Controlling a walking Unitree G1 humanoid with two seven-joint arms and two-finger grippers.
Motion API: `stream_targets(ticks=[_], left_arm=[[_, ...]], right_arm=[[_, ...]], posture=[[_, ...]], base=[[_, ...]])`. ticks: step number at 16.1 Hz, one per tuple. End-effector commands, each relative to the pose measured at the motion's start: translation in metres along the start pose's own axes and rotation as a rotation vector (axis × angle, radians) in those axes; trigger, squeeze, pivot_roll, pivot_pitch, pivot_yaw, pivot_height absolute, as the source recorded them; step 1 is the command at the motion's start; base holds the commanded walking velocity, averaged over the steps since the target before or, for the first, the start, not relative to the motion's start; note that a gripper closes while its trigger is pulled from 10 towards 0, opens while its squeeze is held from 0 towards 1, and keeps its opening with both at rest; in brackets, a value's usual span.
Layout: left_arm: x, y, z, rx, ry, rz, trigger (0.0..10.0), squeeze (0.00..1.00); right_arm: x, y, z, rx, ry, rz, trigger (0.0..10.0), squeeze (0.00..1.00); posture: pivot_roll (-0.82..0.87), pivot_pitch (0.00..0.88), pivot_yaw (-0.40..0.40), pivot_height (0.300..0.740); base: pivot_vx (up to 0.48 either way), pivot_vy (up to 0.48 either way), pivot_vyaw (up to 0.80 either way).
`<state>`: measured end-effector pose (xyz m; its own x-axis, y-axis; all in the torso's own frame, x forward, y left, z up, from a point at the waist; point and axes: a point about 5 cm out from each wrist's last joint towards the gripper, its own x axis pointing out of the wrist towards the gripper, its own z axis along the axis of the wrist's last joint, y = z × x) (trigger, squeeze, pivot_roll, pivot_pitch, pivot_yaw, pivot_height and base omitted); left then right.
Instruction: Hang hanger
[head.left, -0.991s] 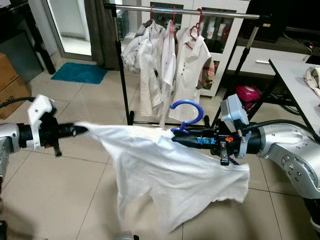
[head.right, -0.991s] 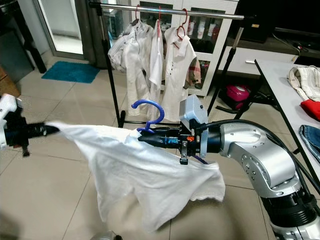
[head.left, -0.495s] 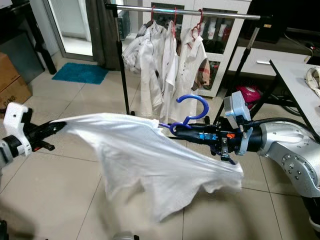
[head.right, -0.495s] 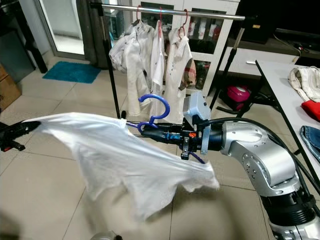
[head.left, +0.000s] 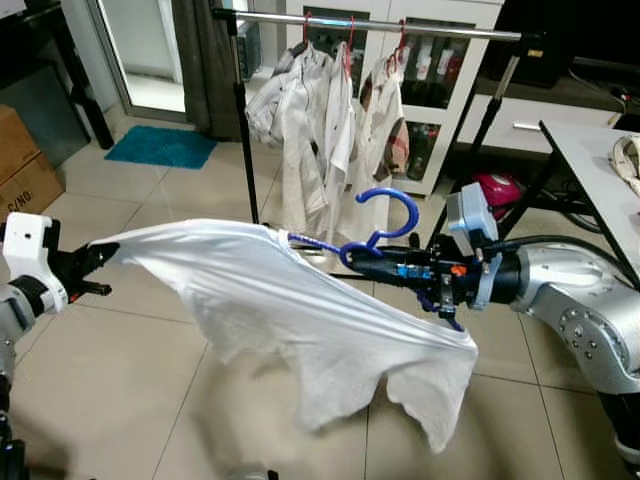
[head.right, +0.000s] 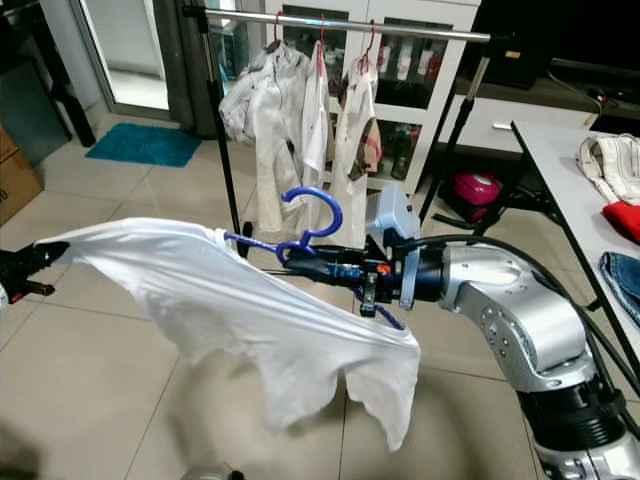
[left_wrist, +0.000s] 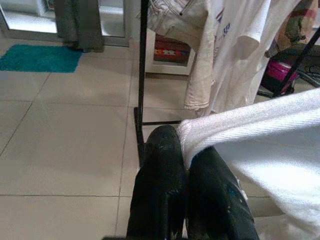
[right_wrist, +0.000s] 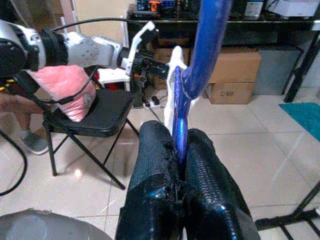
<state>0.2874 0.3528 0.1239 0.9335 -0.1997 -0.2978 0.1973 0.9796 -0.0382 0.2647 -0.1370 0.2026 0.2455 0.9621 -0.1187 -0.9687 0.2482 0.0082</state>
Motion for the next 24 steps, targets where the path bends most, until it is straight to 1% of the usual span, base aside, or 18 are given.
stream_targets(ticks=[1,2,3,6,8,10,12,13,14,15,17,18,19,20,21,22,23,24], left_arm=[[-0.001,-0.005,0.002,0.019,-0.026,-0.009,4.7,0.0],[0.001,-0.009,0.004,0.027,-0.04,-0.037,8.4,0.0],[0.005,-0.023,0.012,0.074,-0.081,-0.118,10.0,1.0],[0.011,-0.036,0.028,0.114,-0.156,-0.14,10.0,1.0],[0.014,-0.043,0.035,0.131,-0.181,-0.146,10.0,1.0],[0.019,-0.052,0.031,0.146,-0.142,-0.127,10.0,1.0],[0.024,-0.075,0.023,0.148,-0.121,-0.157,10.0,1.0],[0.028,-0.096,0.022,0.151,-0.145,-0.182,10.0,0.78],[0.03,-0.106,0.022,0.161,-0.15,-0.2,10.0,0.0],[0.033,-0.12,0.022,0.163,-0.162,-0.218,10.0,0.0],[0.039,-0.139,0.024,0.142,-0.189,-0.218,10.0,0.0],[0.041,-0.147,0.025,0.134,-0.197,-0.221,10.0,0.0],[0.042,-0.159,0.021,0.153,-0.198,-0.217,10.0,0.0],[0.04,-0.164,0.02,0.149,-0.202,-0.215,10.0,0.0],[0.038,-0.17,0.017,0.134,-0.199,-0.201,10.0,0.0],[0.037,-0.175,0.008,0.119,-0.158,-0.2,10.0,0.0],[0.036,-0.177,0.001,0.131,-0.134,-0.197,10.0,0.0],[0.036,-0.18,-0.003,0.115,-0.119,-0.203,10.0,0.0]], right_arm=[[-0.009,-0.008,0.003,-0.035,-0.003,-0.091,10.0,0.0],[-0.009,-0.011,0.002,-0.033,0.001,-0.12,10.0,0.0],[-0.01,-0.017,-0.003,-0.027,0.015,-0.218,10.0,0.0],[-0.01,-0.02,-0.013,-0.015,0.04,-0.352,10.0,0.0],[-0.009,-0.02,-0.023,-0.018,0.077,-0.421,10.0,0.0],[-0.01,-0.023,-0.037,0.034,0.097,-0.55,10.0,0.0],[-0.012,-0.025,-0.053,0.091,0.116,-0.701,10.0,0.0],[-0.013,-0.026,-0.063,0.13,0.114,-0.81,10.0,0.0],[-0.015,-0.027,-0.068,0.157,0.12,-0.879,10.0,0.0],[-0.015,-0.027,-0.076,0.208,0.12,-0.945,10.0,0.0],[-0.012,-0.023,-0.085,0.246,0.114,-1.012,10.0,0.0],[-0.01,-0.022,-0.089,0.256,0.125,-1.043,10.0,0.0],[-0.006,-0.017,-0.097,0.226,0.163,-1.09,10.0,0.0],[-0.005,-0.016,-0.099,0.222,0.154,-1.109,10.0,0.0],[-0.009,-0.016,-0.1,0.252,0.098,-1.175,10.0,0.0],[-0.015,-0.02,-0.1,0.259,0.074,-1.269,10.0,0.0],[-0.019,-0.022,-0.101,0.265,0.07,-1.329,10.0,0.0],[-0.023,-0.024,-0.101,0.273,0.049,-1.379,10.0,0.0]], posture=[[-0.04,0.0,-0.004,0.74],[-0.04,0.0,-0.004,0.74],[-0.04,0.0,-0.017,0.74],[-0.04,0.0,-0.023,0.74],[-0.03,0.0,-0.026,0.74],[-0.03,0.0,-0.03,0.74],[-0.03,0.0,-0.028,0.74],[-0.04,0.0,-0.029,0.74],[-0.04,0.0,-0.028,0.74],[-0.04,0.0,-0.028,0.74],[-0.04,0.0,-0.019,0.74],[-0.04,0.0,-0.019,0.74],[-0.04,0.0,-0.017,0.74],[-0.03,0.0,-0.015,0.74],[-0.03,0.0,-0.016,0.74],[-0.03,0.0,-0.016,0.74],[-0.03,0.0,-0.009,0.74],[-0.04,0.0,0.008,0.74]], base=[[0.0,0.0,0.0],[0.0,0.0,0.0],[0.0,0.0,0.0],[0.0,0.0,0.0],[0.0,0.0,0.0],[0.0,0.0,0.0],[0.0,0.0,0.0],[0.0,0.0,0.0],[0.0,0.0,0.0],[0.0,0.0,0.0],[0.0,0.0,0.0],[0.0,0.0,0.0],[0.0,0.0,0.0],[0.0,0.0,0.0],[0.0,0.0,0.0],[0.0,0.0,0.0],[0.0,0.0,0.0],[0.0,0.0,-0.53]])
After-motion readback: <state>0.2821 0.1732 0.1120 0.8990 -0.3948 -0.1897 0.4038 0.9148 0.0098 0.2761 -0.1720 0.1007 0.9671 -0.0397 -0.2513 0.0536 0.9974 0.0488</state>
